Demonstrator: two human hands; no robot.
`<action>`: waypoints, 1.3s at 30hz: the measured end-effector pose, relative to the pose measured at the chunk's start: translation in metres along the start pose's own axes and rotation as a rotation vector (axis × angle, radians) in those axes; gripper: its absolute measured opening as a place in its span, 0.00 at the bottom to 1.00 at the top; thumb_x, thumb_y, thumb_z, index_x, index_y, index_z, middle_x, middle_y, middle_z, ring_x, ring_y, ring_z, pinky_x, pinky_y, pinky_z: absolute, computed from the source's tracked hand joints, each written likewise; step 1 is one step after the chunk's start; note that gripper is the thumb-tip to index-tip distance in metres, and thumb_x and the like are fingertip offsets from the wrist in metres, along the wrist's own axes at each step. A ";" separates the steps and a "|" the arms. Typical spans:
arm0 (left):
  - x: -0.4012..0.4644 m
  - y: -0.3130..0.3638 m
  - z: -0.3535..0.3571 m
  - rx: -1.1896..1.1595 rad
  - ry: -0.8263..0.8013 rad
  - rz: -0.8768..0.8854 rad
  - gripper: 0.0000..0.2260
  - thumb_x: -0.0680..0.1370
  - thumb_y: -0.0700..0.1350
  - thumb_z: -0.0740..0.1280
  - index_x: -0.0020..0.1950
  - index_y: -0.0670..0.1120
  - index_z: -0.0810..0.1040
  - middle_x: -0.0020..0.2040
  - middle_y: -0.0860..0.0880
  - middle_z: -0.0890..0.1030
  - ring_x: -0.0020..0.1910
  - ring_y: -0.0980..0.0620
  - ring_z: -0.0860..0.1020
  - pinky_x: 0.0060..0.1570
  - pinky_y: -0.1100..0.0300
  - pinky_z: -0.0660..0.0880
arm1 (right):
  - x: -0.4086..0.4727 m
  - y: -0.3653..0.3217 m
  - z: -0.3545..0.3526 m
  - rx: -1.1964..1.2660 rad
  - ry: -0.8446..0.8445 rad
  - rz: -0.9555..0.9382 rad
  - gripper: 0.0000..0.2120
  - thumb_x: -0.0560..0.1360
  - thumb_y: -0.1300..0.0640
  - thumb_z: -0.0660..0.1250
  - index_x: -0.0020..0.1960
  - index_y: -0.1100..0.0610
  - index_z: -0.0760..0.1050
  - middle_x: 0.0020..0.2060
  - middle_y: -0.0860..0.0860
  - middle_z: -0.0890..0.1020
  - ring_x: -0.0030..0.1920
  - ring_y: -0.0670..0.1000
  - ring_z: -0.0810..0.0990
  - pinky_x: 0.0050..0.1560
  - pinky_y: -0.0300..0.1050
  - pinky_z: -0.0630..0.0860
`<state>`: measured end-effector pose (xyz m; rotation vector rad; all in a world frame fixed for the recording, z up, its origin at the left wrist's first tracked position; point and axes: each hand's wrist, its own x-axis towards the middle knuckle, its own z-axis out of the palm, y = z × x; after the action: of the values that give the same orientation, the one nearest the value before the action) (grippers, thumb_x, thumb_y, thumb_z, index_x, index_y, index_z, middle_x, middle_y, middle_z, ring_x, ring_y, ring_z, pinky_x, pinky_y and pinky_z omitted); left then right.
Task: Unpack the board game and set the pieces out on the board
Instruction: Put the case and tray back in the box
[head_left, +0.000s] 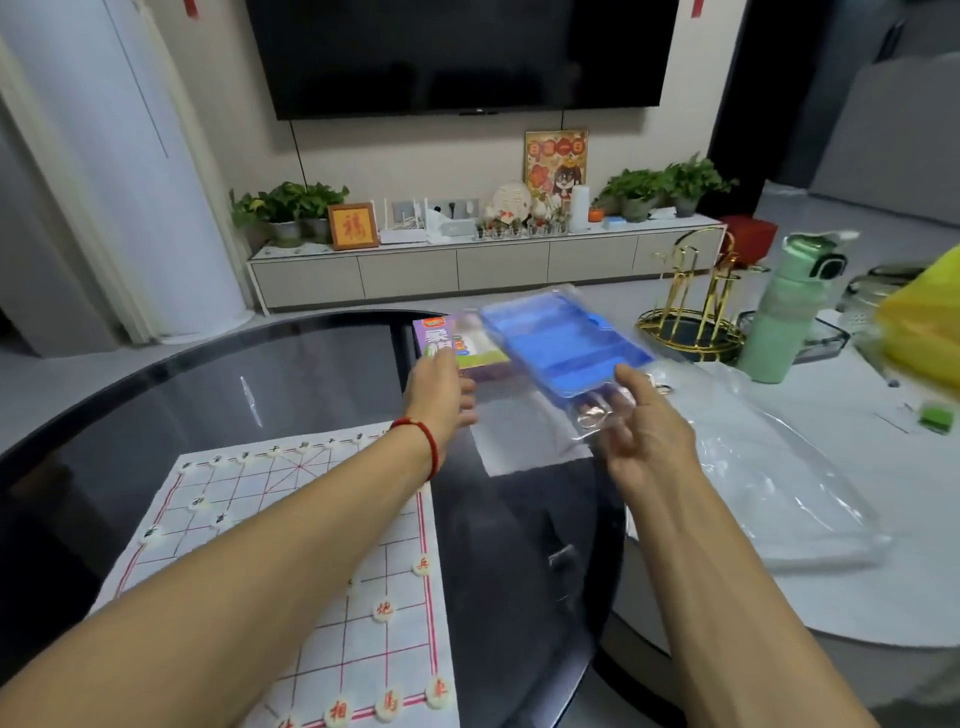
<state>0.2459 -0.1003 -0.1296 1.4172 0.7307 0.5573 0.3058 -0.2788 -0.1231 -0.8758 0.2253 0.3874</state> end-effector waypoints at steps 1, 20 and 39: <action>0.018 -0.005 0.001 0.280 0.025 0.123 0.09 0.78 0.49 0.61 0.54 0.48 0.75 0.53 0.42 0.79 0.52 0.40 0.79 0.50 0.48 0.77 | 0.002 -0.003 -0.005 -0.001 0.035 -0.021 0.14 0.73 0.62 0.75 0.58 0.61 0.79 0.51 0.60 0.86 0.45 0.60 0.87 0.49 0.60 0.84; 0.148 -0.013 -0.024 1.615 -0.231 0.182 0.49 0.69 0.79 0.55 0.80 0.49 0.54 0.79 0.42 0.57 0.78 0.37 0.56 0.73 0.36 0.58 | 0.014 -0.019 -0.019 -0.027 0.118 -0.095 0.17 0.73 0.60 0.76 0.61 0.59 0.79 0.50 0.57 0.87 0.44 0.56 0.88 0.39 0.48 0.85; 0.124 -0.016 0.035 1.367 -0.064 0.151 0.31 0.72 0.73 0.49 0.69 0.62 0.70 0.71 0.37 0.66 0.72 0.34 0.63 0.65 0.22 0.46 | 0.005 -0.020 -0.005 0.021 0.082 -0.116 0.18 0.74 0.61 0.75 0.62 0.58 0.78 0.50 0.57 0.87 0.47 0.57 0.88 0.47 0.54 0.85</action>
<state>0.3535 -0.0349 -0.1603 2.7434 1.0059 0.0425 0.3181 -0.2931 -0.1138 -0.8804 0.2526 0.2414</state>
